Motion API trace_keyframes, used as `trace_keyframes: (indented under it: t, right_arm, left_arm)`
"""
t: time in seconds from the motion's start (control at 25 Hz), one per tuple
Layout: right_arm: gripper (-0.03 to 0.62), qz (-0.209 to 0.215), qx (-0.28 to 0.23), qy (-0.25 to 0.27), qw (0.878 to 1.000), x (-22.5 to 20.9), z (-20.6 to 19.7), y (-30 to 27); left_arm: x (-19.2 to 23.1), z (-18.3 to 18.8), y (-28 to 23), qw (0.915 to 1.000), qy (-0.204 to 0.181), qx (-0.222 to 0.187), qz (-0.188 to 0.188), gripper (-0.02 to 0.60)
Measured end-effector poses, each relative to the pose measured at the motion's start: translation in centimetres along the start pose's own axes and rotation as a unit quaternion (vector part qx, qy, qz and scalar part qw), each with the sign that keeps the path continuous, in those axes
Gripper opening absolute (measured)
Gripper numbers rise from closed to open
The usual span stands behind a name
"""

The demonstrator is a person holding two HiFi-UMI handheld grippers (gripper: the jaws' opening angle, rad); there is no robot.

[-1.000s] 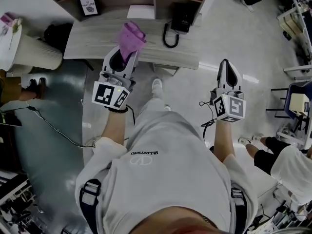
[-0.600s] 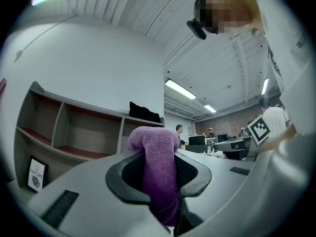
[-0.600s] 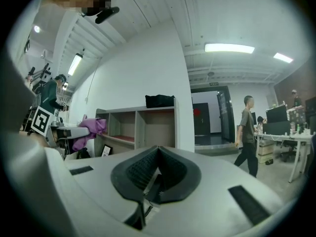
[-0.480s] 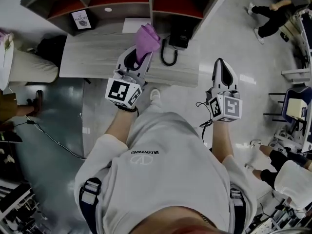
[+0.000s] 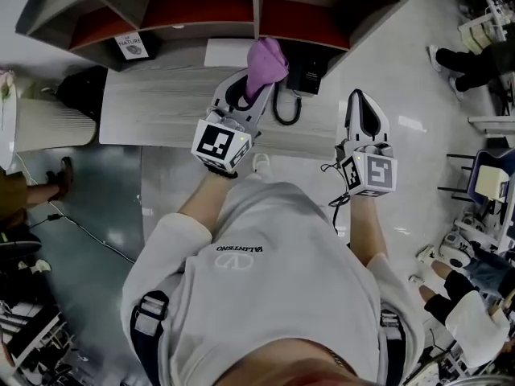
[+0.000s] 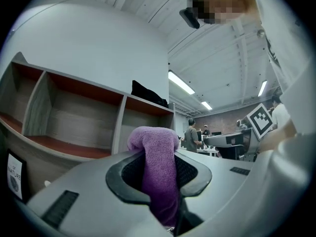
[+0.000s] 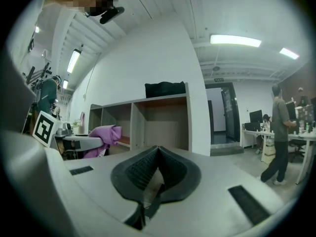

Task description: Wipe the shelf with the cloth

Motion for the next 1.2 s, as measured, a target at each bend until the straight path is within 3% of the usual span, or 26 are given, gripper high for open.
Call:
trace_keyframes:
  t: [0.16, 0.6, 1.2]
  right_arm:
    - [0.0, 0.003, 0.001, 0.004, 1.0, 0.7, 0.2, -2.6]
    - [0.0, 0.022, -0.007, 0.017, 1.0, 0.4, 0.5, -6.6]
    - [0.001, 0.067, -0.015, -0.005, 0.998, -2.4, -1.5, -14.3]
  left_arm:
    - [1.5, -0.6, -2.3, 1.0, 0.002, 0.006, -0.003, 0.103]
    - [2.5, -2.1, -7.5, 0.9992, 0.003, 0.017, 0.036, 0.103]
    - [5.3, -3.9, -13.5, 0.991, -0.015, 0.032, 0.129, 0.103]
Point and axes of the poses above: the fingertips, and each gripper's own axes: y backward along the fingers, x to its left, z out of its top, the point moved 9 cm from there along y, backward along the fingers, and after that the axes turned 12 degrees about y, right-handed, at the moved point
